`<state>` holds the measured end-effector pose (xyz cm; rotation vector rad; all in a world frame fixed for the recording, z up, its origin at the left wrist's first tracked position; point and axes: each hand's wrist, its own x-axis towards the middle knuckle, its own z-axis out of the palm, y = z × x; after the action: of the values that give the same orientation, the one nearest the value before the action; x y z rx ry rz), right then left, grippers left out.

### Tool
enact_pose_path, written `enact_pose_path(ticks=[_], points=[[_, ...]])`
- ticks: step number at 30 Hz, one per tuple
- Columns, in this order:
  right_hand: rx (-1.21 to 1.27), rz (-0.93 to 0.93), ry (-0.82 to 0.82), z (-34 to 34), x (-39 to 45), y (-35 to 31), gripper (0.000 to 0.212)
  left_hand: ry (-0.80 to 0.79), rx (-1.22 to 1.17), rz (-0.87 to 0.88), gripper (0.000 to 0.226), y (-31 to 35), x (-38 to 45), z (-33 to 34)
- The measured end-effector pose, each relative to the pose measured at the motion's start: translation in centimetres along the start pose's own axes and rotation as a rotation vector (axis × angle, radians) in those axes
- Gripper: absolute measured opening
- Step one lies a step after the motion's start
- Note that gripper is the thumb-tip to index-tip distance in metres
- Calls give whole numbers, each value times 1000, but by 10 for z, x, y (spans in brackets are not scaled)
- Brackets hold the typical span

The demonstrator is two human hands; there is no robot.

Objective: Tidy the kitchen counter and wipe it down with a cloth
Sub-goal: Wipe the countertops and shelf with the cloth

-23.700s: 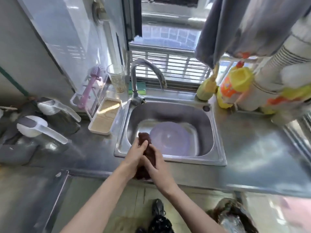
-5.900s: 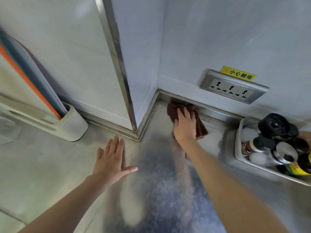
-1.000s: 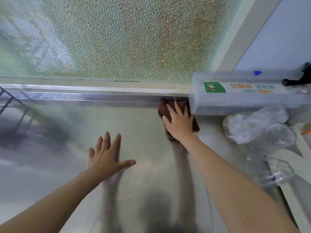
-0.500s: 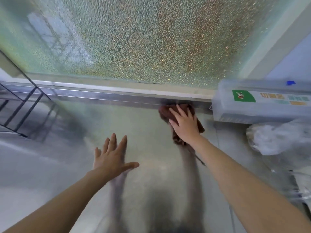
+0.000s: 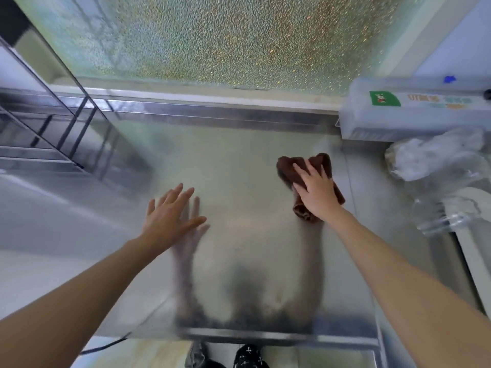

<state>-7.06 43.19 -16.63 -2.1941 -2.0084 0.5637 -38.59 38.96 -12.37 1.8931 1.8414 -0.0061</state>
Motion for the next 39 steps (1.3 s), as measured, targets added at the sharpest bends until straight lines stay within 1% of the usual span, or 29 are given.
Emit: enact_pose_path(ticks=[1, 2, 4, 5, 7, 8, 9, 10, 13, 14, 15, 16, 17, 20, 22, 23, 24, 25, 28, 29, 30, 31, 32, 34, 36, 37, 38, 39], points=[[7, 7, 7, 5, -11, -12, 51, -9, -13, 13, 75, -1, -5, 3], [13, -40, 0, 14, -24, -29, 52, -20, -22, 24, 76, -2, -10, 6], [25, -232, -41, 37, -55, -64, 53, -58, -15, 45, 78, -4, -20, 16], [33, -316, -86, 46, -70, -77, 54, -79, -3, 58, 79, -5, -24, 21], [43, -407, -151, 51, -84, -79, 54, -109, 23, 86, 79, -7, -32, 28], [42, -425, -141, 48, -82, -69, 54, -112, 32, 100, 79, -8, -36, 30], [42, -416, -102, 43, -79, -55, 54, -111, 35, 115, 78, -8, -38, 31], [56, -368, -55, 38, -76, -38, 54, -110, 33, 130, 78, -8, -41, 31], [119, -43, 110, 18, -88, 22, 50, -89, 15, 181, 76, -5, -48, 31], [131, 52, 153, 15, -101, 32, 50, -85, 10, 198, 75, -3, -50, 32], [140, 109, 184, 16, -116, 32, 49, -84, 7, 213, 75, -2, -52, 34], [152, 122, 197, 22, -133, 24, 49, -85, 9, 227, 75, 0, -54, 36], [160, 92, 186, 31, -152, 11, 48, -89, 16, 242, 75, 2, -55, 39], [166, -80, 50, 58, -199, -28, 48, -107, 40, 301, 75, 11, -59, 47], [156, -133, 19, 57, -206, -24, 49, -119, 45, 338, 75, 17, -61, 52], [140, -116, 30, 54, -204, -13, 49, -121, 45, 355, 75, 19, -62, 53], [130, -59, 58, 50, -202, -1, 50, -121, 44, 366, 75, 21, -63, 53], [125, 39, 104, 45, -201, 13, 50, -119, 39, 372, 74, 22, -64, 53], [163, 450, 296, 35, -214, 40, 49, -121, 44, 375, 74, 18, -68, 50], [170, 528, 342, 37, -221, 35, 49, -122, 51, 374, 74, 15, -70, 49], [164, 553, 358, 42, -229, 22, 50, -123, 50, 373, 74, 12, -71, 49], [157, 518, 349, 51, -237, 2, 50, -120, 46, 371, 74, 8, -73, 49], [156, 435, 327, 63, -245, -21, 51, -118, 45, 370, 74, 5, -74, 50], [152, 213, 255, 87, -261, -68, 53, -120, 64, 370, 73, -1, -77, 52], [136, 62, 201, 93, -268, -81, 54, -124, 88, 369, 73, -4, -79, 53], [124, 42, 191, 88, -265, -73, 53, -124, 88, 372, 72, -4, -79, 53], [99, 76, 194, 83, -261, -58, 52, -125, 82, 377, 72, -4, -80, 51], [79, 154, 217, 77, -258, -42, 53, -126, 75, 383, 72, -4, -81, 50]])
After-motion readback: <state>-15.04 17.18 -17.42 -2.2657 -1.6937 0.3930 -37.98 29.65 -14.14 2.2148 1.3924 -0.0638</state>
